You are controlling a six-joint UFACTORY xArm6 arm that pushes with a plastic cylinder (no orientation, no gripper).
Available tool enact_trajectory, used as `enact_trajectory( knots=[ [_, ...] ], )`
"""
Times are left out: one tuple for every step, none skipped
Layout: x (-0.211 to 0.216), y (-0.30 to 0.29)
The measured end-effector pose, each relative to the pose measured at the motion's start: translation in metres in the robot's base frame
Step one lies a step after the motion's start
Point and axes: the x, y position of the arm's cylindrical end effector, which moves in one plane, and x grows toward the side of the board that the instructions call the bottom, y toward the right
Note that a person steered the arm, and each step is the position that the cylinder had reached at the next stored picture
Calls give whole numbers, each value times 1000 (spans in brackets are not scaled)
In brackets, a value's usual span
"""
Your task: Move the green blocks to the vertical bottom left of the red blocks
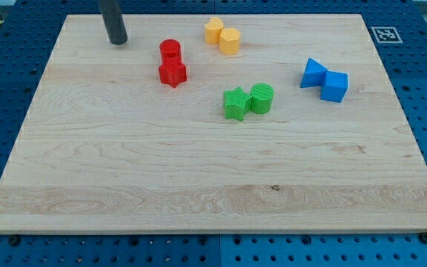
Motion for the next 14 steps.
enact_trajectory(
  knots=[
    [0,0],
    [0,1],
    [-7,49],
    [-8,96],
    [-4,115],
    [14,126],
    [37,135],
    [60,147],
    [80,176],
    [99,209],
    [114,241],
    [118,260],
    [118,281],
    [119,297]
  ],
)
